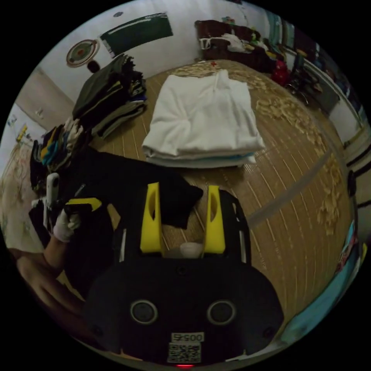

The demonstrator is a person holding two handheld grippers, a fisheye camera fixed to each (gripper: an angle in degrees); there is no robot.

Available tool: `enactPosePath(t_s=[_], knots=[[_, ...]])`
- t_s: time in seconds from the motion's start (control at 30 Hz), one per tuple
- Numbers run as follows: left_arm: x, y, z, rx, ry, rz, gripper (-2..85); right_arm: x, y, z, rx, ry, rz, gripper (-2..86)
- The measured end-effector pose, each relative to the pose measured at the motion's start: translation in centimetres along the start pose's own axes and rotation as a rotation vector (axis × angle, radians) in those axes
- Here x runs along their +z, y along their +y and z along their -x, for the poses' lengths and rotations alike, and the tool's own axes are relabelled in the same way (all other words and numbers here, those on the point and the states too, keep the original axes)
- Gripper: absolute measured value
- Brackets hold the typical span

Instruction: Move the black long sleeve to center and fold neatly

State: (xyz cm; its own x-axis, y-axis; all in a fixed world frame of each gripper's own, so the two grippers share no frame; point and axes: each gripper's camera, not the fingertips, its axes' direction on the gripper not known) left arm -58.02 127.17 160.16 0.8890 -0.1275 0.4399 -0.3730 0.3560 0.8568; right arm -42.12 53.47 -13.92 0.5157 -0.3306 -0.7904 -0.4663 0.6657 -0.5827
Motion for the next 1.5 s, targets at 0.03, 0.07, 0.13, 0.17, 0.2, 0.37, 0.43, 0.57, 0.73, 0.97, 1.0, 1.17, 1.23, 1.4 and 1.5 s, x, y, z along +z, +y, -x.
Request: enactPosePath(t_s=[0.03,0.07,0.13,0.17,0.2,0.37,0.43,0.57,0.73,0.97,1.0,1.17,1.23,1.4,1.5], knots=[[0.5,-0.2,-0.2,0.016,0.022,0.02,5.6,0.4,-0.2,-0.6,-0.033,-0.039,0.058,13.1],[1.3,-0.4,-0.2,0.02,0.036,0.043,8.0,0.7,-0.3,-0.9,-0.045,-0.042,0.087,13.3],[2.7,-0.8,0.0,0.014,0.078,0.095,11.7,1.8,-0.4,-2.1,-0.065,-0.009,0.163,13.5],[3.5,-1.1,0.2,0.008,0.124,0.116,13.2,2.0,-0.5,-2.4,-0.061,-0.015,0.175,13.5],[3.8,-1.2,0.4,0.0,0.142,0.12,14.0,2.4,-0.5,-3.1,-0.052,-0.031,0.194,13.0],[3.6,-1.6,2.4,-0.057,0.195,0.092,13.1,2.9,-0.4,-4.8,-0.034,-0.019,0.244,7.2],[3.5,-1.3,3.0,-0.054,0.235,0.085,11.3,3.0,-0.2,-5.1,-0.052,-0.053,0.278,3.4],[2.6,-0.4,3.8,-0.003,0.351,0.103,4.8,2.2,-0.2,-5.0,-0.062,-0.083,0.299,1.2],[-5.3,1.1,2.0,0.184,0.329,0.03,4.4,-1.3,-0.7,-4.3,-0.061,-0.25,0.238,0.7],[-21.4,6.4,3.2,0.273,0.293,-0.16,5.3,-3.6,-1.4,-0.5,-0.089,-0.734,0.116,0.6],[-22.8,7.2,3.5,0.275,0.297,-0.179,5.4,-3.2,-1.5,0.7,-0.088,-0.861,0.107,0.6],[-33.8,17.3,8.3,0.159,0.277,-0.405,6.0,3.1,-1.7,7.4,0.03,-1.391,0.17,2.5],[-36.4,21.3,10.3,0.031,0.175,-0.444,6.5,7.5,-1.1,11.6,0.107,-1.462,0.262,4.1],[-41.0,33.4,12.7,-0.276,-0.165,-0.489,7.7,14.3,1.2,20.3,0.052,-1.263,0.526,6.4],[-42.3,40.9,13.3,-0.378,-0.234,-0.541,7.6,15.2,2.1,24.1,-0.051,-1.178,0.576,7.9]])
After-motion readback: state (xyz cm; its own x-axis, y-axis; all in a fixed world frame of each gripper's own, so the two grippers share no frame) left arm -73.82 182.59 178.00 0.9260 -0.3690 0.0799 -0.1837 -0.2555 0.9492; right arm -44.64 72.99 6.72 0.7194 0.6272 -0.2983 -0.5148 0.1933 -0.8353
